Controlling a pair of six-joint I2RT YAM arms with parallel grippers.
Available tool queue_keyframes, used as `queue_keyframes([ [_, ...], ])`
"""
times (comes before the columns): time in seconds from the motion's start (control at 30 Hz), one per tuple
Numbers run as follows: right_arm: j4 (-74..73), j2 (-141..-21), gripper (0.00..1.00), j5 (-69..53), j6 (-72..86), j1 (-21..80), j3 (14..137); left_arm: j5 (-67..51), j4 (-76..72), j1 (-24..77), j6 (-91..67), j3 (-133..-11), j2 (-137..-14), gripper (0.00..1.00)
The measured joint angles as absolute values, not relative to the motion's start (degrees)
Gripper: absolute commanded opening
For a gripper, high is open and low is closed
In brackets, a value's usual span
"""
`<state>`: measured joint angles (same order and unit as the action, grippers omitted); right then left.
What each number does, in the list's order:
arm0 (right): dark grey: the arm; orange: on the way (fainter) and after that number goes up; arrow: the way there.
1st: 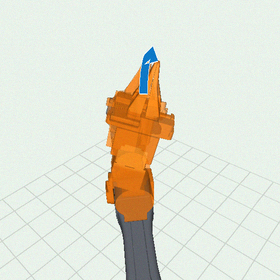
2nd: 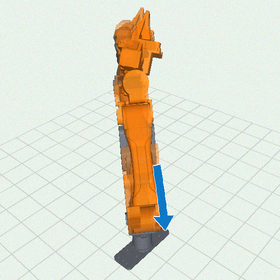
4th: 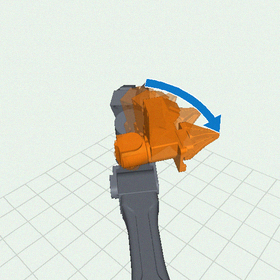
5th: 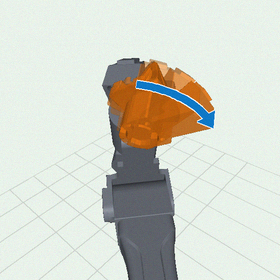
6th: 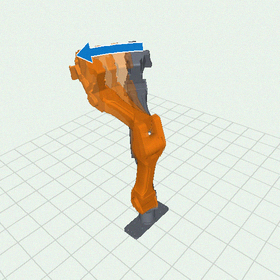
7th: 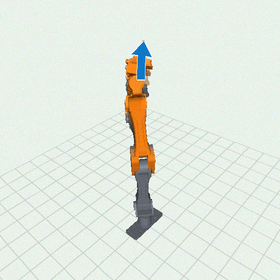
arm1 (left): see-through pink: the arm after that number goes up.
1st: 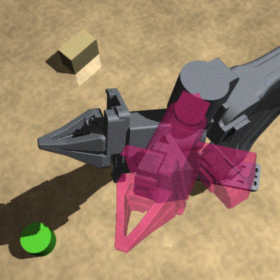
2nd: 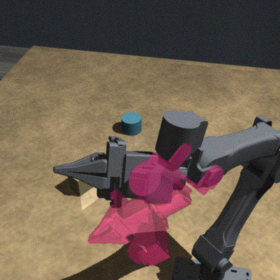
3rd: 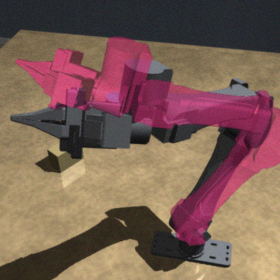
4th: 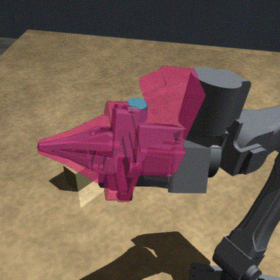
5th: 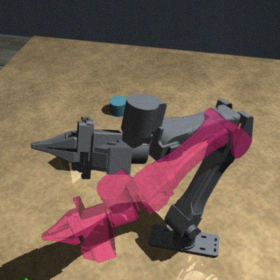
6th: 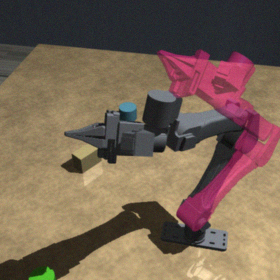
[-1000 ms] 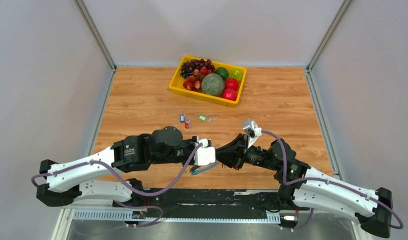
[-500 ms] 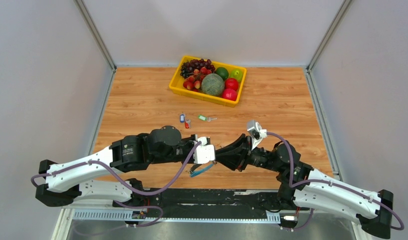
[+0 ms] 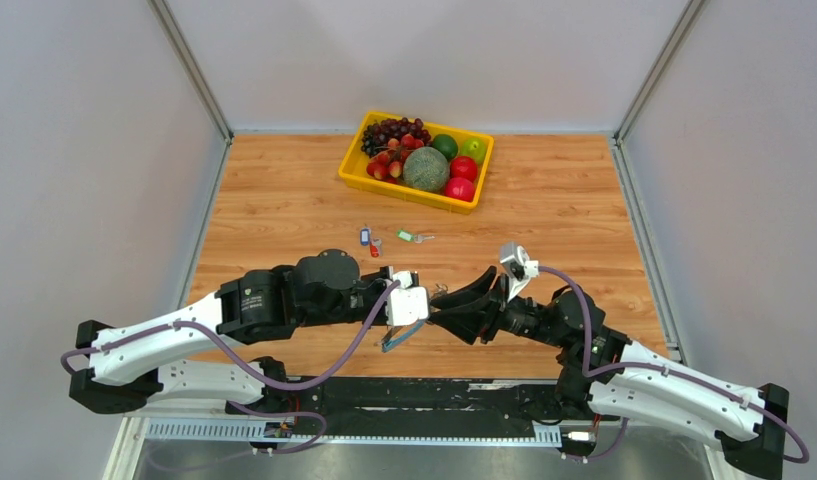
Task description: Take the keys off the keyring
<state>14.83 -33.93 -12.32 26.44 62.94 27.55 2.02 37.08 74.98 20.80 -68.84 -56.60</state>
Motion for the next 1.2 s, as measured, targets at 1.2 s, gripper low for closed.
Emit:
queue_keyframes([
  [1.2, 14.98, -36.56, 0.30, -12.36, 24.23, 63.00, 27.57, 1.32, 37.08, 74.98, 19.97, -69.08, -56.49, 0.00],
])
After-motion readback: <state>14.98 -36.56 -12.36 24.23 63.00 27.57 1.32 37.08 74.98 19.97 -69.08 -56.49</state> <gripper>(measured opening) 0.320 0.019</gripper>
